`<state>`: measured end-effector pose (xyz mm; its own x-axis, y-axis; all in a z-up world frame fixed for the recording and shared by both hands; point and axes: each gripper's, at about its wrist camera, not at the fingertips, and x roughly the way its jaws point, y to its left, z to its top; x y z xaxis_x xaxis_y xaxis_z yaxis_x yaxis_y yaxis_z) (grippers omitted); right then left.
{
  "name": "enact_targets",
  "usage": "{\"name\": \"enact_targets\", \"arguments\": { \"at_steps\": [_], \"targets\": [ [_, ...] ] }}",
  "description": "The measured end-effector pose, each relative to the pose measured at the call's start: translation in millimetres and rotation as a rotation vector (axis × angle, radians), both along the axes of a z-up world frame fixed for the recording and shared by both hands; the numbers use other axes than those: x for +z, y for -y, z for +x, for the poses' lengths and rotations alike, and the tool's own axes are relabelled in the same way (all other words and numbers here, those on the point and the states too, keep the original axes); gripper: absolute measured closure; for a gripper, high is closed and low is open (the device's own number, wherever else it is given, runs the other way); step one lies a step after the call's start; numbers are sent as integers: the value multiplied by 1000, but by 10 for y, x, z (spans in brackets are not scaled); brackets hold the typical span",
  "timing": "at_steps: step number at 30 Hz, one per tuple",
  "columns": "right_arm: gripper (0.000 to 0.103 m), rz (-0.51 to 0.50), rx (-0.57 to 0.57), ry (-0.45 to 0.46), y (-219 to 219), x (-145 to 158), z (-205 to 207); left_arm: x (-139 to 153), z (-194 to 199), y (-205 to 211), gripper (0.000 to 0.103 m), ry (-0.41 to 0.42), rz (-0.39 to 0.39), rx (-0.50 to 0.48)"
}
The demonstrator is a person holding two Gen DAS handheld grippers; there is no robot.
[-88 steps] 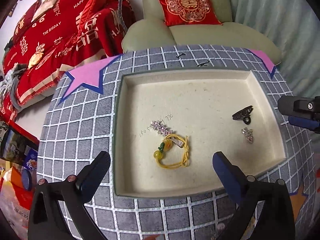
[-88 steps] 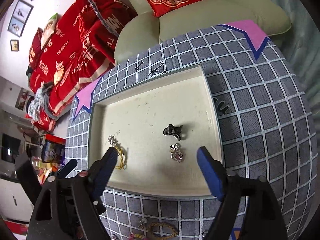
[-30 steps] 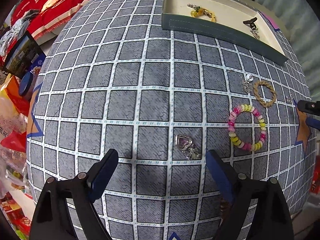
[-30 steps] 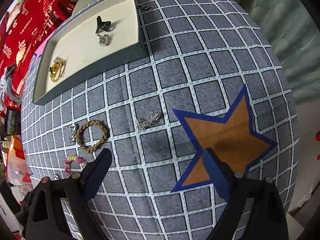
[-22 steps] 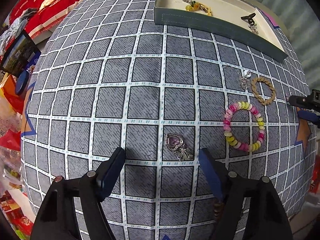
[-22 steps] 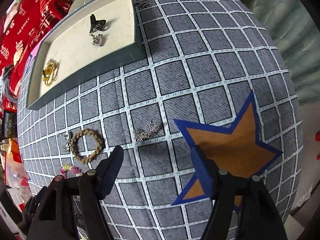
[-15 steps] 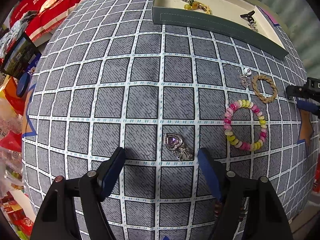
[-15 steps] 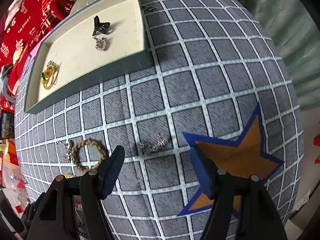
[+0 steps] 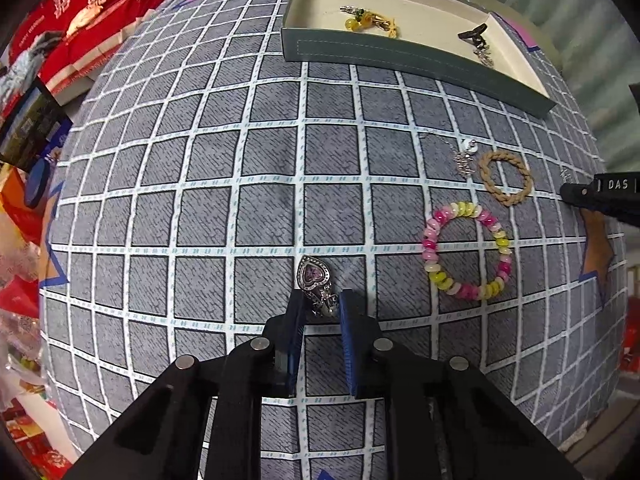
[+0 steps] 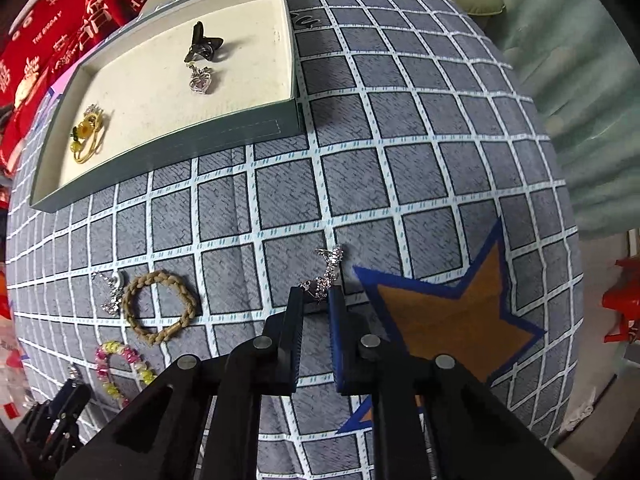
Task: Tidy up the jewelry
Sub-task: 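Grasp the purple heart charm with the left tool while the right tool grasps a silver charm, then carry the purple heart charm and silver charm over the white tray with both tools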
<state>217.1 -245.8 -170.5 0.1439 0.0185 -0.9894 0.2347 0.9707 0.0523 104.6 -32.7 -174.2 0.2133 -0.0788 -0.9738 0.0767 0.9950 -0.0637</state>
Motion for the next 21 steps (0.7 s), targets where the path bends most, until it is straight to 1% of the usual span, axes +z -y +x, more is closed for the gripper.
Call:
{"name": "enact_targets", "arguments": {
  "at_steps": [1, 2, 3, 4, 6, 11, 17, 21],
  "targets": [
    [90, 13, -3, 2, 186, -10, -99, 24, -4, 4, 80, 0, -11, 0],
    [99, 28, -9, 4, 252, 15, -151, 44, -5, 10, 81, -1, -20, -1],
    [100, 43, -12, 7, 307, 13, -191, 65, -20, -17, 87, 0, -29, -3],
    [100, 56, -15, 8, 320, 24, -208, 84, -23, -29, 87, -2, -41, -4],
    [100, 82, -18, 16, 446, 112, -370, 122, -12, -50, 87, 1, -62, -7],
    [100, 115, -12, 32, 532, 237, -580, 211, 43, -63, 87, 12, -78, -23],
    [100, 159, -23, 50, 543, 380, -732, 363, 71, -133, 87, 21, -87, -31],
    [100, 178, -23, 65, 559, 529, -752, 504, 69, -218, 87, 32, -93, -37]
  ]
}}
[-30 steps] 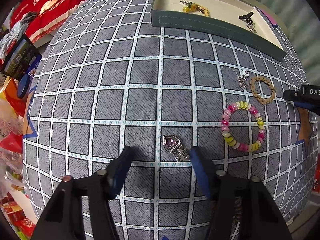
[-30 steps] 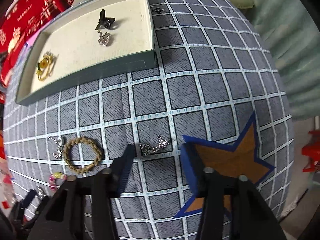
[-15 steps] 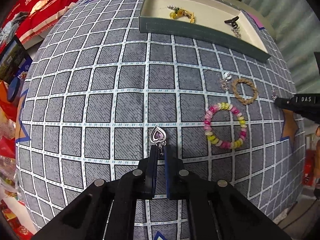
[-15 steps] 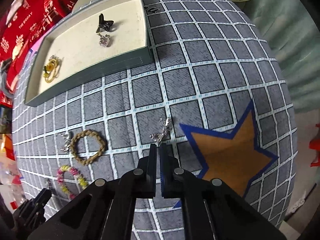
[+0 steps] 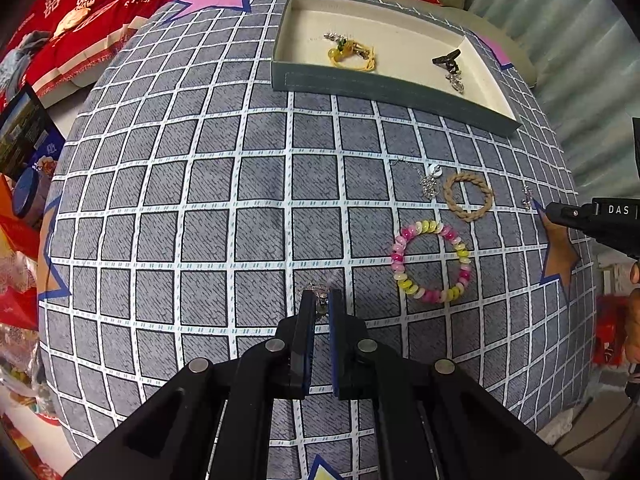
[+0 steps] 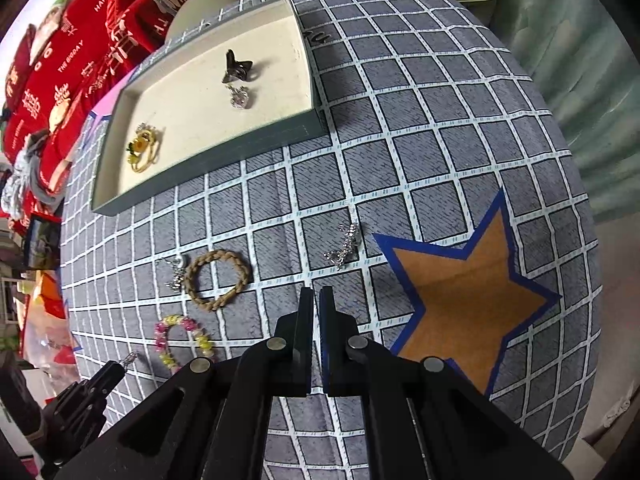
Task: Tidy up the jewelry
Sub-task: 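Carry the purple heart charm and silver charm over the white tray with both tools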
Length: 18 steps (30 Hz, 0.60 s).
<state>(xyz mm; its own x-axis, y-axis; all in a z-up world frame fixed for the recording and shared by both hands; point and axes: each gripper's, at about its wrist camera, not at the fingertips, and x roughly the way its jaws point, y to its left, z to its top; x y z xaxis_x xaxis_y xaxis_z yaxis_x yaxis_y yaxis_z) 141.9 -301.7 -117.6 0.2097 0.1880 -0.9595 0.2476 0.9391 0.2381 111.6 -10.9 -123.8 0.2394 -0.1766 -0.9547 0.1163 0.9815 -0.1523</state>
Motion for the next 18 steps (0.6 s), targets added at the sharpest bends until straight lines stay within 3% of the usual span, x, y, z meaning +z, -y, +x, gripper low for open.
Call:
{"name": "enact_targets", "arguments": {
  "at_steps": [4, 6, 7, 8, 9, 12, 14, 15, 17, 18],
  "targets": [
    [100, 10, -10, 5, 85, 7, -10, 57, 13, -12, 87, 5, 2, 1],
    [94, 31, -36, -17, 141, -76, 49, 78, 24, -34, 87, 4, 2, 6],
    [73, 29, -48, -34, 166, -123, 64, 83, 1, -31, 87, 5, 3, 7],
    [42, 22, -55, -39, 143, -173, 124, 102, -13, -48, 87, 6, 2, 7],
    [35, 9, -63, -31, 146, -197, 149, 117, -10, -58, 87, 7, 4, 5],
    [40, -22, -51, -25, 140, -266, 237, 149, -28, -96, 87, 10, 8, 0],
    [60, -42, -43, -48, 105, -360, 312, 161, -47, -99, 87, 11, 11, -1],
    [61, -61, -38, -58, 82, -394, 342, 156, -54, -87, 87, 11, 13, -1],
    [84, -112, -10, -52, 12, -384, 384, 180, -49, -81, 87, 14, 11, 1],
    [85, -133, 6, -56, -22, -386, 394, 208, -43, -91, 87, 17, 9, -1]
  ]
}}
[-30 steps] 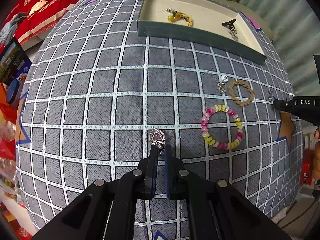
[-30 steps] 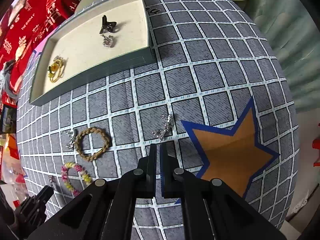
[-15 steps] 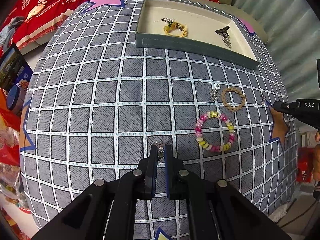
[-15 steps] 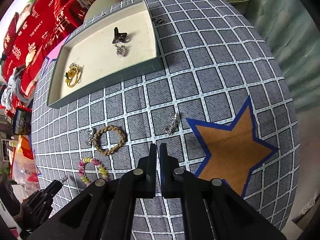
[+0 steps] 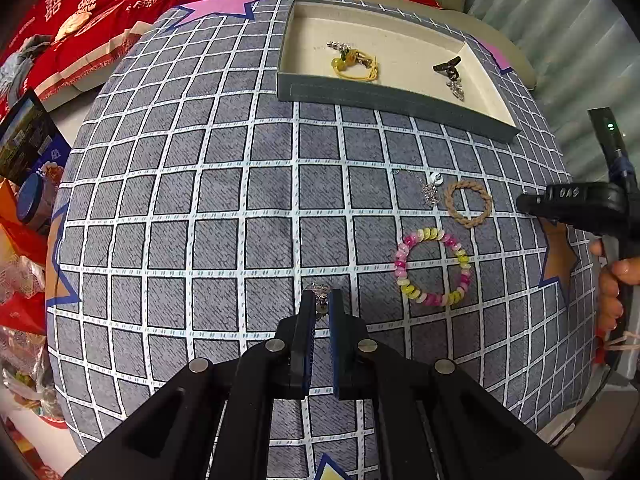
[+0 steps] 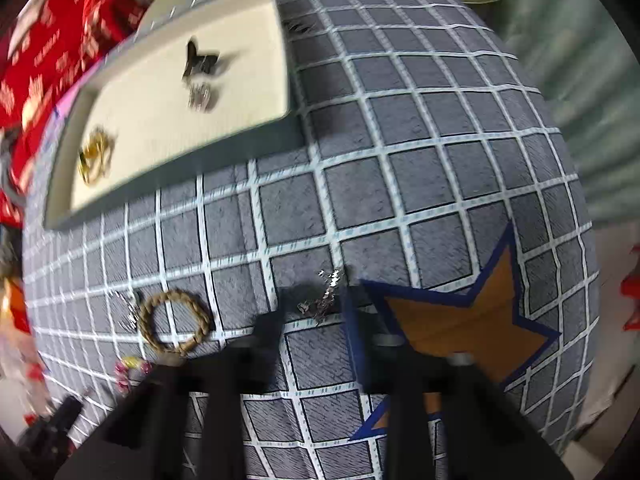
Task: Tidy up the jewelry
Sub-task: 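Carry the purple heart charm and silver charm over the white tray with both tools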
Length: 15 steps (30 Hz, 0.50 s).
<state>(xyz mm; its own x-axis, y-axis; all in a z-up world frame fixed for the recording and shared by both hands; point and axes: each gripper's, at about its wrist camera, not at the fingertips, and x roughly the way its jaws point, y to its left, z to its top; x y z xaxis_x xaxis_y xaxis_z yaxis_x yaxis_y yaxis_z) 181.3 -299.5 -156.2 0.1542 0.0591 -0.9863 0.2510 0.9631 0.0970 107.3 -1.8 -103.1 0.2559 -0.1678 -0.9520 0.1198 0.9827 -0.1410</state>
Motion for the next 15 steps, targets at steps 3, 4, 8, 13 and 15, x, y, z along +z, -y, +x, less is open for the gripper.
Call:
{"name": "enact_targets", "arguments": {
  "at_steps": [3, 4, 8, 13, 15],
  "targets": [
    [85, 5, 17, 8, -34, 32, -23, 62, 42, 50, 87, 10, -4, -1],
    [85, 20, 16, 17, -23, 59, -40, 70, 55, 75, 87, 13, -6, -1],
    [85, 73, 26, 54, -20, 232, -123, 190, 126, 92, 87, 32, -19, -4],
    [85, 127, 18, 95, 49, 483, -141, 249, 232, 139, 87, 65, -36, -20],
    [85, 142, 17, 110, 60, 589, -120, 262, 263, 186, 87, 77, -43, -24]
  ]
}}
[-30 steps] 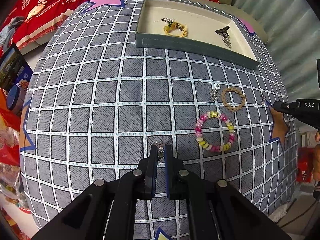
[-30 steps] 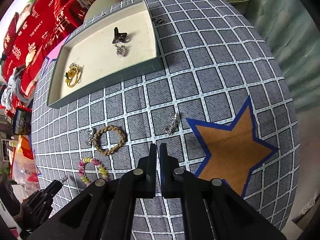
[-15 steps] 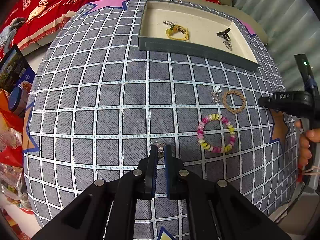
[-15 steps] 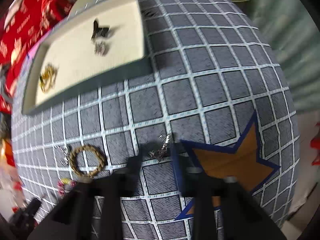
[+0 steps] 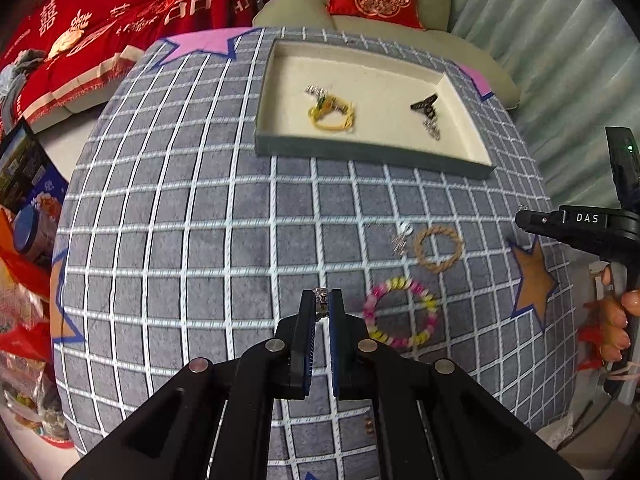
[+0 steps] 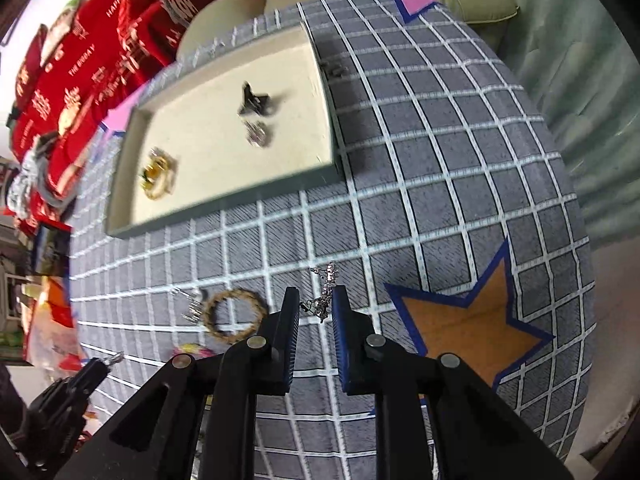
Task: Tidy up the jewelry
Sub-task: 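Carry the purple heart charm and silver charm over the white tray with both tools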
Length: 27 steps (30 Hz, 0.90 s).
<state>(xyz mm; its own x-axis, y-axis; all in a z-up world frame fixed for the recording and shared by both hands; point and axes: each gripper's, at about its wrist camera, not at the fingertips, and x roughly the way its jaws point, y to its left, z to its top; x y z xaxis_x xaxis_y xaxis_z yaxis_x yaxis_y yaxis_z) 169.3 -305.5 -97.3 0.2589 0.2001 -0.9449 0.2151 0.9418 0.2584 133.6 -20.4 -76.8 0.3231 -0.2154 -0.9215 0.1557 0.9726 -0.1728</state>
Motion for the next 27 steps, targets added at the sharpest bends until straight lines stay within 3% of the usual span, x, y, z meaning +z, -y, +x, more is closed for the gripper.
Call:
{"name": "enact_targets", "arguments": {
  "at_steps": [13, 27],
  "targets": [
    [85, 48, 37, 104, -61, 425, 468, 281, 494, 225, 87, 94, -44, -19],
    [86, 67, 96, 96, -184, 267, 1098, 176, 1374, 469, 87, 148, -33, -4]
  ]
}}
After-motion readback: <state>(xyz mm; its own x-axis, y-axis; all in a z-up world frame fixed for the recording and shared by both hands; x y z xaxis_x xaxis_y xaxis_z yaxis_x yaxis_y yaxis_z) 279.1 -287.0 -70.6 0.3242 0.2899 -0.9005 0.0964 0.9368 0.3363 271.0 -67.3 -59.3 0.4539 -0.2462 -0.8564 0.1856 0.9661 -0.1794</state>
